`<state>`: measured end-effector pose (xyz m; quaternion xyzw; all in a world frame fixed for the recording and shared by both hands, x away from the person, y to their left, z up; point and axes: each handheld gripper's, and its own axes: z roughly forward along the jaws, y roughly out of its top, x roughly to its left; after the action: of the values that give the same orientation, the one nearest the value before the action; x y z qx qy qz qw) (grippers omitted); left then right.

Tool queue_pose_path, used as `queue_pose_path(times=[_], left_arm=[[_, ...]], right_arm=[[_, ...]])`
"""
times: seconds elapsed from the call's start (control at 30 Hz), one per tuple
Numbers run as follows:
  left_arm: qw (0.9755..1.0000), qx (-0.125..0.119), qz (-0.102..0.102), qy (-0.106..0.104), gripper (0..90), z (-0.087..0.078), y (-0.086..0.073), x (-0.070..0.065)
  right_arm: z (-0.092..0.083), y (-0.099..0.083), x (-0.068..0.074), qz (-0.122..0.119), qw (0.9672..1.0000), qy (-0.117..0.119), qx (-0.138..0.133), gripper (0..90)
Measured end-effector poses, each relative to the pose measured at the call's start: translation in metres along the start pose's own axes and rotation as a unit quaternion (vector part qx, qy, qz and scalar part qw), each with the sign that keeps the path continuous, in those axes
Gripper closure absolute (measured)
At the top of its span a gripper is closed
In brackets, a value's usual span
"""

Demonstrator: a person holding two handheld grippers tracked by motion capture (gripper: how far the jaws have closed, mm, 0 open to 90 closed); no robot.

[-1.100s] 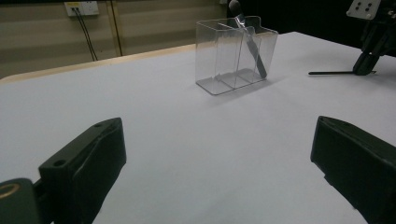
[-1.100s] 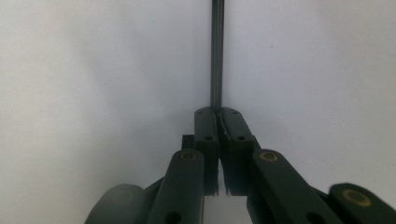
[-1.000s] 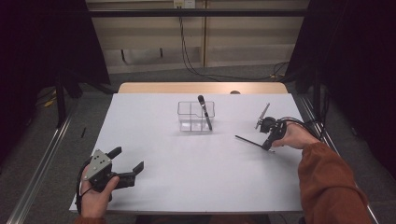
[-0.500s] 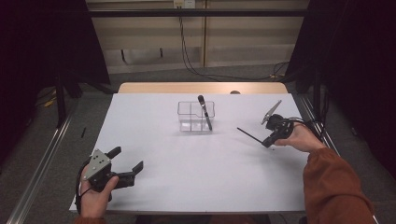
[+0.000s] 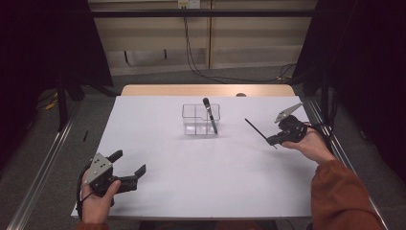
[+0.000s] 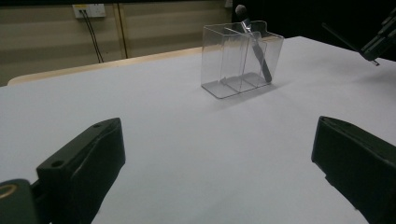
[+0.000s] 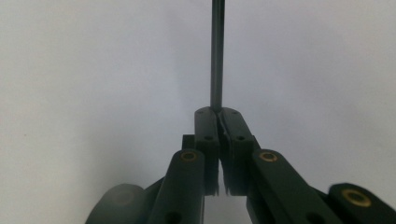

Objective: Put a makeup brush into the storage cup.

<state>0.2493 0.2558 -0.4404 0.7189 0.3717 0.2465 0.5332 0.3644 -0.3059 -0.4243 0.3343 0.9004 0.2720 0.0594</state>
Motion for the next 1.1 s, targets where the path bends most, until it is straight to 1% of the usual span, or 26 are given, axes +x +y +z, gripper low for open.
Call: queue_pose_path(times=[0.07, 0.13, 0.17, 0.27, 0.3, 0.33, 0.37, 0.47, 0.5, 0.57, 0.6, 0.63, 0.7, 0.77, 0.8, 0.87, 0.9, 0.97, 1.0, 1.03, 1.1], left_arm=[[1.0, 0.0, 0.0, 0.0, 2.8, 0.0, 0.0, 0.0], [1.0, 0.0, -0.002, 0.0, 2.8, 0.0, 0.0, 0.0], [1.0, 0.0, -0.002, 0.0, 2.8, 0.0, 0.0, 0.0], [1.0, 0.0, -0.001, 0.001, 2.8, -0.001, 0.0, 0.001], [1.0, 0.0, 0.0, 0.003, 2.8, -0.001, 0.0, 0.001], [1.0, 0.0, -0.001, 0.003, 2.8, -0.002, 0.0, 0.001], [1.0, -0.001, 0.0, 0.004, 2.8, -0.002, 0.0, 0.002], [1.0, -0.001, 0.0, 0.004, 2.8, -0.002, 0.0, 0.002], [1.0, -0.001, -0.001, 0.004, 2.8, -0.002, 0.0, 0.002], [1.0, -0.001, -0.001, 0.004, 2.8, -0.002, 0.0, 0.002], [1.0, -0.001, -0.001, 0.004, 2.8, -0.002, 0.0, 0.002], [1.0, -0.001, -0.001, 0.004, 2.9, -0.002, 0.0, 0.002], [1.0, 0.0, 0.001, 0.004, 2.9, -0.002, 0.0, 0.002], [1.0, 0.0, 0.0, 0.003, 2.9, -0.002, 0.0, 0.002], [1.0, 0.0, 0.0, 0.003, 2.9, -0.002, 0.0, 0.002], [1.0, -0.001, 0.0, 0.003, 2.9, -0.002, 0.0, 0.002], [1.0, -0.001, -0.001, 0.003, 2.8, -0.002, 0.0, 0.002], [1.0, -0.003, -0.004, 0.003, 2.8, -0.002, 0.0, 0.001], [1.0, -0.003, -0.003, 0.003, 2.9, -0.002, 0.001, 0.001], [1.0, -0.003, -0.003, 0.002, 2.8, -0.002, 0.001, 0.001], [1.0, -0.003, -0.003, 0.001, 2.9, -0.002, 0.001, 0.0]], right_arm=[[-0.001, -0.003, 0.001, 0.001, 0.9999, 0.001, -0.011, 86.9], [-0.001, -0.006, 0.002, 0.005, 0.9994, 0.0, -0.033, 86.9], [-0.002, -0.007, 0.002, 0.011, 0.9989, 0.005, -0.046, 86.9], [-0.003, -0.009, 0.005, 0.016, 0.9975, 0.005, -0.068, 86.9], [-0.003, -0.01, 0.006, 0.017, 0.9971, 0.0, -0.074, 86.9], [-0.003, -0.011, 0.006, 0.019, 0.9963, 0.002, -0.084, 86.9], [-0.003, -0.011, 0.007, 0.02, 0.9957, -0.004, -0.091, 86.9], [-0.005, -0.013, 0.009, 0.024, 0.992, -0.017, -0.122, 87.0], [-0.006, -0.014, 0.01, 0.025, 0.9914, -0.013, -0.128, 86.9], [-0.006, -0.013, 0.013, 0.023, 0.9904, -0.025, -0.134, 87.0], [-0.006, -0.013, 0.014, 0.023, 0.9897, -0.02, -0.14, 87.0], [-0.006, -0.013, 0.015, 0.024, 0.989, -0.024, -0.144, 87.0], [-0.005, -0.013, 0.018, 0.024, 0.9871, -0.021, -0.157, 87.0], [-0.005, -0.013, 0.02, 0.03, 0.9846, -0.024, -0.17, 87.0], [-0.004, -0.014, 0.021, 0.032, 0.9826, -0.026, -0.181, 87.0], [-0.004, -0.014, 0.021, 0.034, 0.9816, -0.02, -0.187, 87.0], [-0.005, -0.014, 0.022, 0.035, 0.9806, -0.025, -0.191, 87.0], [-0.006, -0.014, 0.024, 0.039, 0.9774, -0.008, -0.208, 87.0], [-0.007, -0.013, 0.025, 0.037, 0.9771, -0.009, -0.209, 87.0], [-0.007, -0.013, 0.027, 0.035, 0.9769, -0.001, -0.211, 87.0], [-0.007, -0.012, 0.033, 0.031, 0.9765, 0.005, -0.213, 87.0]])
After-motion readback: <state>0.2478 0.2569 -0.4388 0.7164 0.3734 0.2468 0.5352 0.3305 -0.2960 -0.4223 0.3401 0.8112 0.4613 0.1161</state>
